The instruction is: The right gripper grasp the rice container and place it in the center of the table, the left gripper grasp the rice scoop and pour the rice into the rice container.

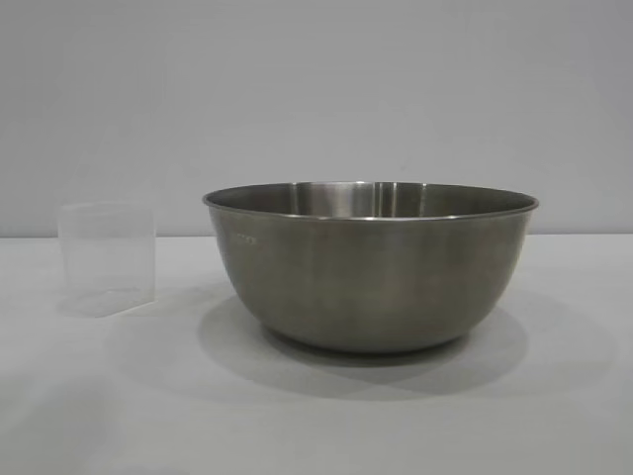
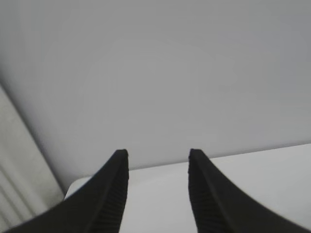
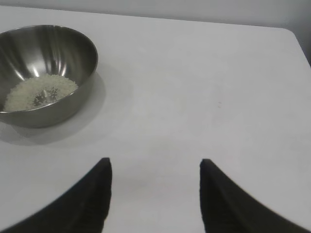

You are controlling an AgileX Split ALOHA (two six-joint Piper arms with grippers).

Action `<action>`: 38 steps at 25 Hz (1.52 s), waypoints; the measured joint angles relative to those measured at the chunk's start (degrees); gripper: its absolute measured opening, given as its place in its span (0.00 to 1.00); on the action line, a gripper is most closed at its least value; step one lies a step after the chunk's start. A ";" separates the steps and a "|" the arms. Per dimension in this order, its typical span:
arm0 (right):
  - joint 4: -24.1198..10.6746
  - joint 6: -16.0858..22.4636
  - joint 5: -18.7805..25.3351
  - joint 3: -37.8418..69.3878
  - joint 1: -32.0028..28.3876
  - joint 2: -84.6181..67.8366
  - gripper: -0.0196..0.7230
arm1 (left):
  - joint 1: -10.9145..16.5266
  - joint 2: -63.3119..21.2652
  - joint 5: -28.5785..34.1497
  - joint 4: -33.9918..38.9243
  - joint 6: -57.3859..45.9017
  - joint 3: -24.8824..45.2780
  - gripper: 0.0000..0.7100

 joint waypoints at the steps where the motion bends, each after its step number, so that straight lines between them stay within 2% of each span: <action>1: 0.00 0.00 0.00 0.00 0.00 0.00 0.53 | 0.00 -2.17 3.12 -0.11 0.17 -0.24 0.38; 9: 0.00 0.00 0.00 0.00 0.00 0.00 0.53 | 0.00 -14.01 28.12 -12.95 12.56 -5.89 0.38; 16: 0.00 0.00 0.00 0.00 0.00 0.00 0.53 | 0.00 -18.67 46.30 -15.57 14.46 -8.16 0.38; 20: 0.00 0.00 0.00 0.00 0.00 0.00 0.53 | 0.00 -21.34 49.86 -16.00 14.46 -7.66 0.38; 29: 0.09 0.00 0.00 0.00 0.00 0.00 0.53 | 0.00 -21.45 55.43 -16.00 11.33 -5.69 0.38; 38: 0.09 0.00 0.00 0.00 0.00 0.00 0.53 | 0.00 -21.45 55.56 -12.96 6.36 -5.56 0.38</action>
